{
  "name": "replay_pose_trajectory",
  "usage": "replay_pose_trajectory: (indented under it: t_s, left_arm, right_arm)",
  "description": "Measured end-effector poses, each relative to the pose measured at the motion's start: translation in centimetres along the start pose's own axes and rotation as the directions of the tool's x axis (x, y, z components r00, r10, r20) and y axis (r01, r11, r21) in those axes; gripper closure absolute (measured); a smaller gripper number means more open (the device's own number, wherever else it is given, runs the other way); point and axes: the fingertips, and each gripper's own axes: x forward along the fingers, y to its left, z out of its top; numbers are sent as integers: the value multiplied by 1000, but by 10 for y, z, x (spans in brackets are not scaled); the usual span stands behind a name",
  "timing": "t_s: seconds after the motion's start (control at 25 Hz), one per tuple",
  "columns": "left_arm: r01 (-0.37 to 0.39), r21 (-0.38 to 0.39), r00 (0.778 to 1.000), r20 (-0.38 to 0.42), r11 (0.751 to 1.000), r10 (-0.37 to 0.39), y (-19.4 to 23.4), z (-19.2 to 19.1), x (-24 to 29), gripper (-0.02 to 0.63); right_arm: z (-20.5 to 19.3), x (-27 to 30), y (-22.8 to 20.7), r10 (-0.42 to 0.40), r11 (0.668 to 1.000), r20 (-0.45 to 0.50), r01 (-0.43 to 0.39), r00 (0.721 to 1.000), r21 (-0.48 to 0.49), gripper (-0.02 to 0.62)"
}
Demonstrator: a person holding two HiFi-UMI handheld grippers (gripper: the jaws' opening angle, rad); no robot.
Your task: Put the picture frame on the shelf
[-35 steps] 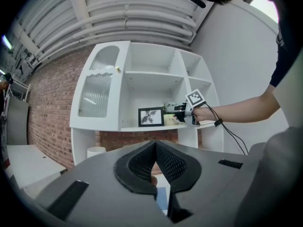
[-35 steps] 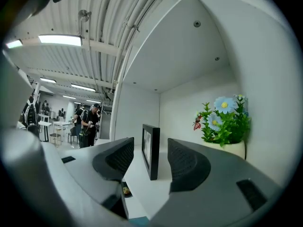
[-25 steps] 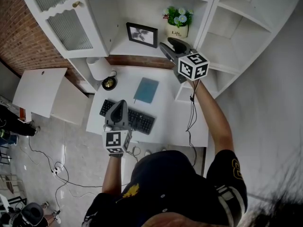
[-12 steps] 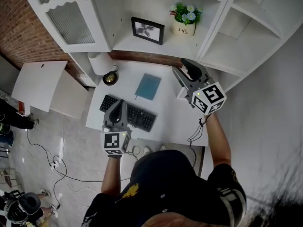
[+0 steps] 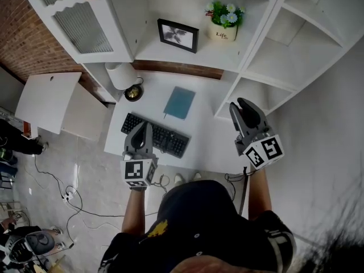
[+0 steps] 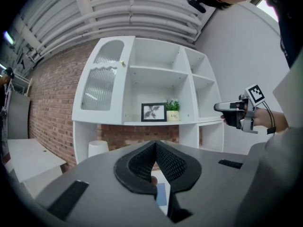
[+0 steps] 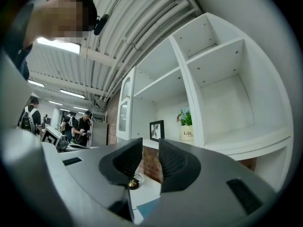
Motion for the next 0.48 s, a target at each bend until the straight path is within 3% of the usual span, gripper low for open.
replay_pose_trajectory:
  t_s: [0.32,0.48]
  left_arm:
    - [-14,3,1000,12,1000,14,1,6,0,589]
    - [-13,6,1000,0,1000,13,-1,-1,-5,589]
  right_arm:
    - [-9,-24,12,-23,999,12,23,1000,27,522]
    - [-15,-25,23,-14,999,-26,13,1000,-44,538]
